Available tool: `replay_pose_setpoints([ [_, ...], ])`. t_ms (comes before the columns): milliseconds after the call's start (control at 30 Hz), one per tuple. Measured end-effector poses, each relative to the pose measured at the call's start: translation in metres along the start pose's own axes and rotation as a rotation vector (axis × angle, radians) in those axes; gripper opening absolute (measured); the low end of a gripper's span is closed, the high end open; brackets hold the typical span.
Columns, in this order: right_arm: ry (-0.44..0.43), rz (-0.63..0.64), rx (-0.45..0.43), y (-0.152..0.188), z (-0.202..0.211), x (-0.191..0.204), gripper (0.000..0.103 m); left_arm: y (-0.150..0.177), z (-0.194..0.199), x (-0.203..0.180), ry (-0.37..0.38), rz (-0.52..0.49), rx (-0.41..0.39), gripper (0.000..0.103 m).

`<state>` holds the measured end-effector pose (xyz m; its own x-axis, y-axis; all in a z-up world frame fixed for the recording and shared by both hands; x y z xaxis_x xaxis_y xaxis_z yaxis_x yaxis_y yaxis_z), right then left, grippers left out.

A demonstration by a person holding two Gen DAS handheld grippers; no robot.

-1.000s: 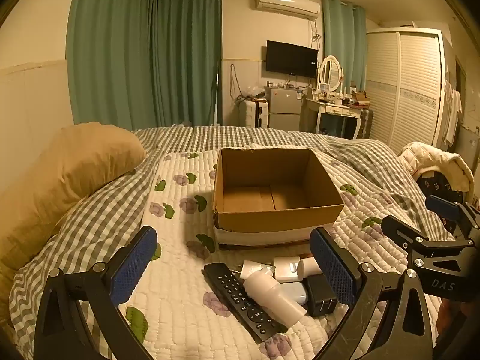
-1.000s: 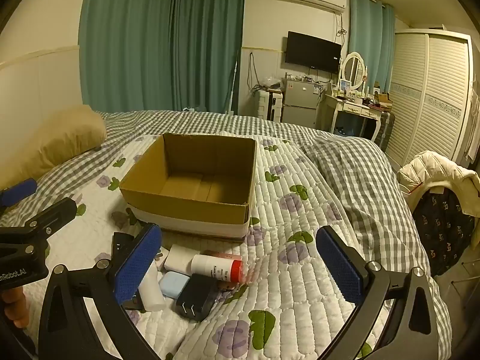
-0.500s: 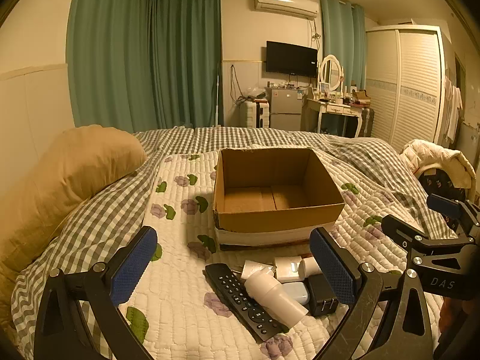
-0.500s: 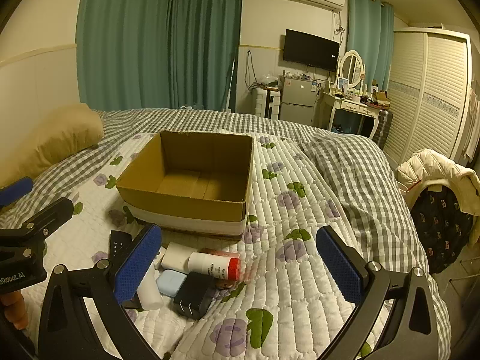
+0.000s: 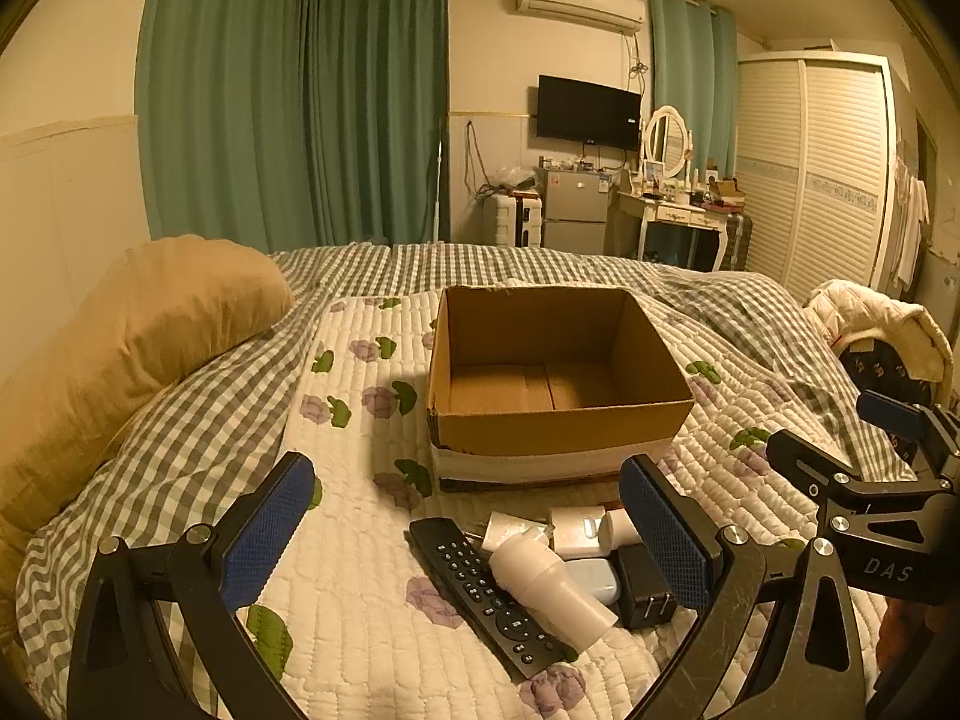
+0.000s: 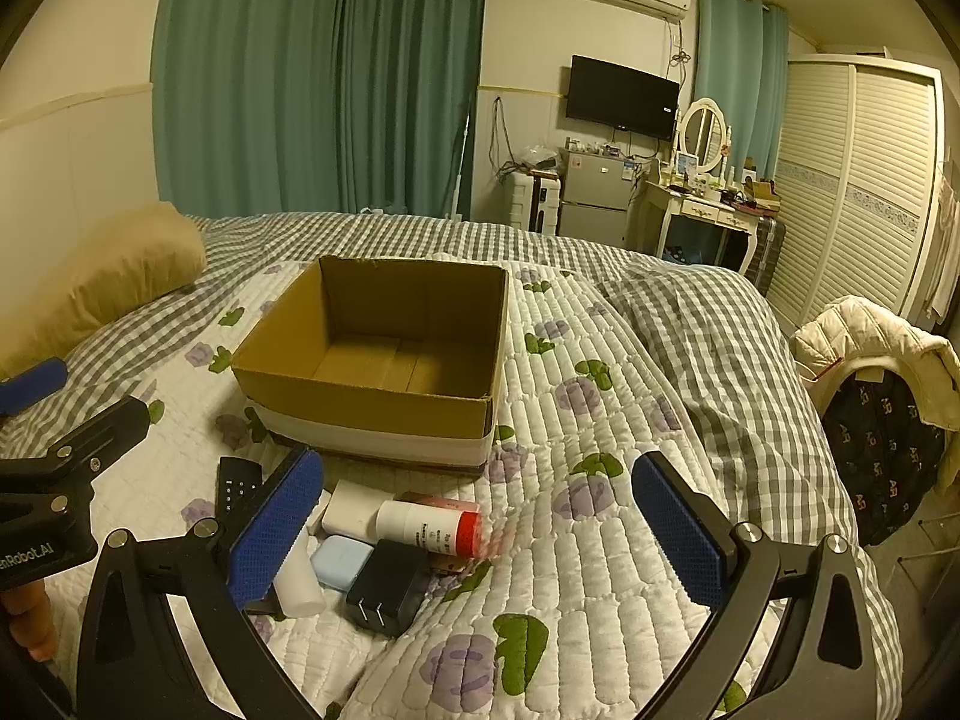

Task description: Organize rigid objects

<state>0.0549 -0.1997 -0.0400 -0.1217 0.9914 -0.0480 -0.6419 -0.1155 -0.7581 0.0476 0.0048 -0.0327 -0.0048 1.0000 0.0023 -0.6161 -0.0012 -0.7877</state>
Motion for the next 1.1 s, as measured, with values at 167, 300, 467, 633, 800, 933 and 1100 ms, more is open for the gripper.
replay_pose_setpoints([
  [167,0.000,0.001,0.002,-0.0001,-0.0006,0.0006,0.103,0.0002,-0.0009,-0.0002,-0.002,-0.004,0.001,0.103],
  [300,-0.002,0.002,0.006,0.0015,-0.0013,0.0006,0.103,0.0020,-0.0007,-0.0018,-0.005,-0.009,0.001,0.103],
  [467,-0.005,0.006,0.010,0.0020,-0.0020,0.0033,0.103,0.0023,-0.0004,-0.0024,-0.005,-0.009,0.000,0.103],
  [633,-0.004,0.008,0.013,0.0025,-0.0023,0.0039,0.103,0.0021,-0.0008,-0.0023,-0.006,-0.010,0.000,0.103],
  [800,-0.011,0.011,0.015,0.0020,-0.0023,0.0058,0.103,0.0026,-0.0009,-0.0028,-0.004,-0.011,0.001,0.103],
  [933,-0.011,0.013,0.016,0.0020,-0.0025,0.0068,0.103,0.0026,-0.0007,-0.0023,-0.006,-0.011,0.000,0.103],
  [1100,-0.012,0.012,0.017,0.0022,-0.0026,0.0068,0.103,0.0028,-0.0011,-0.0021,-0.005,-0.010,0.000,0.103],
])
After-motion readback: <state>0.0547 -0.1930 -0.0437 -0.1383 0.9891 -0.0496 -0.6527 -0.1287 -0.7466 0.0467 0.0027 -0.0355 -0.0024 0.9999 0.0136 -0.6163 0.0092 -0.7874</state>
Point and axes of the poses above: each gripper's, at about its wrist camera, not at the fingertips, and z roughly against the way its jaws point, x to its left, y to its underside, the point moved 5 cm from there along -z, roughly the way its jaws point, and after that the axes turned 7 degrees about x, right-handed, at the moved point
